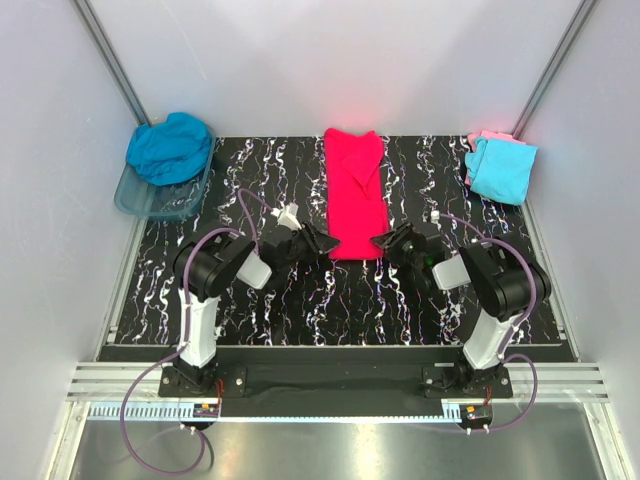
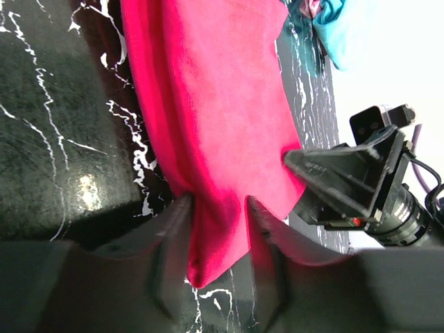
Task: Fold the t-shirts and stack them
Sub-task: Fold the tshirt
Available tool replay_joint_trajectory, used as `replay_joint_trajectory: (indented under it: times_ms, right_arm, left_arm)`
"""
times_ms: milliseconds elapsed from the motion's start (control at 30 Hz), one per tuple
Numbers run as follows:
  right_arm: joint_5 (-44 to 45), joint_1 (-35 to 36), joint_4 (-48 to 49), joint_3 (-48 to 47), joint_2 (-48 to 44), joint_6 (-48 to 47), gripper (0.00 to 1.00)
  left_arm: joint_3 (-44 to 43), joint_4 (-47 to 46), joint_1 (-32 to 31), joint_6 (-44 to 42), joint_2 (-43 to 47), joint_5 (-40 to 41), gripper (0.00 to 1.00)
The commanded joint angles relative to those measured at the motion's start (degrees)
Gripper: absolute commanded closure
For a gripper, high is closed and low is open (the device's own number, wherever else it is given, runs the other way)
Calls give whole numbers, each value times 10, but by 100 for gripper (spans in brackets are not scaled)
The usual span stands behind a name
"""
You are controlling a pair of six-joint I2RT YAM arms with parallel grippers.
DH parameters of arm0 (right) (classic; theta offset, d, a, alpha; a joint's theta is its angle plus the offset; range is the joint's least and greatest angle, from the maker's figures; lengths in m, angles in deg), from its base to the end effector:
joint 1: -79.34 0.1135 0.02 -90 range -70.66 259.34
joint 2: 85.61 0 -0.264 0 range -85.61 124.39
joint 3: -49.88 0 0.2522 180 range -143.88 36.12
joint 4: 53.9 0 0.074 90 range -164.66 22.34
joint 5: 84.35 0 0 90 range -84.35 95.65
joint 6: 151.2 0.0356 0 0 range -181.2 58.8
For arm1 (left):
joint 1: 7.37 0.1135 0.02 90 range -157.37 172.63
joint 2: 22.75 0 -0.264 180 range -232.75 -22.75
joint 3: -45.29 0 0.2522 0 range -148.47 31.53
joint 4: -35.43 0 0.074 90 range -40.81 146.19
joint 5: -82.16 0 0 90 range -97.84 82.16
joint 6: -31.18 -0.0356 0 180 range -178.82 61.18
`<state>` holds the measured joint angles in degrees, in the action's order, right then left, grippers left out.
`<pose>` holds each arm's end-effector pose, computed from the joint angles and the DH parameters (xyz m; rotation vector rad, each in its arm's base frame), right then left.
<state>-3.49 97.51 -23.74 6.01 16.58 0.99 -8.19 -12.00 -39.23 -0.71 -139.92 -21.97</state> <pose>0.2875 0.1003 0.1054 0.7328 2.0962 0.9926 0.2982 -0.1956 0.0919 -0.2806 2.0446 -1.2696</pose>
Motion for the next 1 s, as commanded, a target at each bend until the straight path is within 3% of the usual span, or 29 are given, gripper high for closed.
replay_joint_trajectory:
  times_ms: [0,67,167,300,433,567,767,867,967]
  right_arm:
    - [10,20,-64,4,11,-12,78]
    - [16,20,-72,11,-1,-15,98]
    - [27,21,-100,21,-29,-23,100]
    - [33,21,-119,55,-74,-27,100]
    - [40,22,-146,89,-138,-34,100]
    - [34,34,-203,118,-263,-33,100]
    - [85,71,-400,112,-500,-36,100]
    - [86,74,-436,96,-530,-37,100]
    - [71,76,-450,76,-499,-40,100]
  left_arm:
    - [-3,-24,3,-12,14,-11,66]
    - [4,-21,3,-15,25,-13,80]
    - [23,-25,3,-16,40,-19,93]
    - [71,-56,-3,-9,69,-20,99]
    - [132,-62,-31,-13,139,3,100]
    - [214,-54,-78,-2,213,38,100]
    - [272,83,-213,-10,373,167,100]
    - [279,148,-242,-15,437,209,100]
    - [272,209,-243,-27,488,230,100]
